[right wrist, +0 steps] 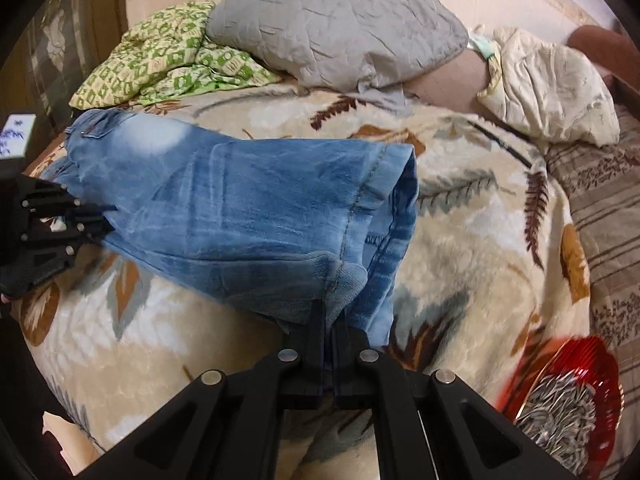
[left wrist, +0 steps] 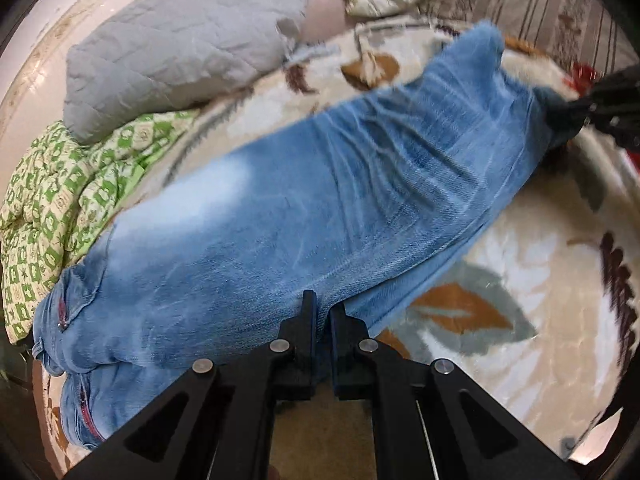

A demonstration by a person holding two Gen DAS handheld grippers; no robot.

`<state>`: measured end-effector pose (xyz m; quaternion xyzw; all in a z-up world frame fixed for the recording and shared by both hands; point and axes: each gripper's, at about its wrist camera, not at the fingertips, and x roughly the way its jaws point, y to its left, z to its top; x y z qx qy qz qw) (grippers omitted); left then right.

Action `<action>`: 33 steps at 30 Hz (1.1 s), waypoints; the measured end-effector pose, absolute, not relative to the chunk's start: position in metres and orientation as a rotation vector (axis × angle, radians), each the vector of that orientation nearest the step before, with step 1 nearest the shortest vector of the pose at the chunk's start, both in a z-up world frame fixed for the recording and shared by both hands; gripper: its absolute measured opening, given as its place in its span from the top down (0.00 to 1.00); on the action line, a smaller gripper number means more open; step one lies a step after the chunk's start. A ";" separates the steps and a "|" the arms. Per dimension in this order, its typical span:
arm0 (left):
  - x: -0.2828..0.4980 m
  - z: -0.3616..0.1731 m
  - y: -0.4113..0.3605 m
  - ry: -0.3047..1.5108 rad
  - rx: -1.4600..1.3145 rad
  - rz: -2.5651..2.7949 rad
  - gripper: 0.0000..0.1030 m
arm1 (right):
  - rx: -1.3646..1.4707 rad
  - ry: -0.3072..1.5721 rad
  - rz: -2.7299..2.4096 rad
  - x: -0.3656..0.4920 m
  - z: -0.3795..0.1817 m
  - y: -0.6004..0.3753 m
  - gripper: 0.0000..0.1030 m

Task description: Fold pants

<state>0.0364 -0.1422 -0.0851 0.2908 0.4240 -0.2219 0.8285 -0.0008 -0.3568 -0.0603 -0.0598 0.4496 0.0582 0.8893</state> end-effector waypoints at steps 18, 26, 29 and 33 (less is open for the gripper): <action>0.033 -0.033 -0.107 0.745 0.384 -0.412 0.00 | -0.051 0.740 -0.072 -0.040 0.034 -0.373 0.00; 0.030 -0.011 -0.071 0.697 0.289 -0.383 0.00 | -0.037 0.688 0.006 -0.015 0.034 -0.327 0.00; 0.028 -0.009 -0.051 0.700 0.255 -0.354 0.00 | -0.037 0.684 0.046 -0.003 0.028 -0.303 0.00; 0.029 -0.005 -0.017 0.713 0.212 -0.307 0.00 | -0.047 0.667 0.098 0.009 0.020 -0.273 0.00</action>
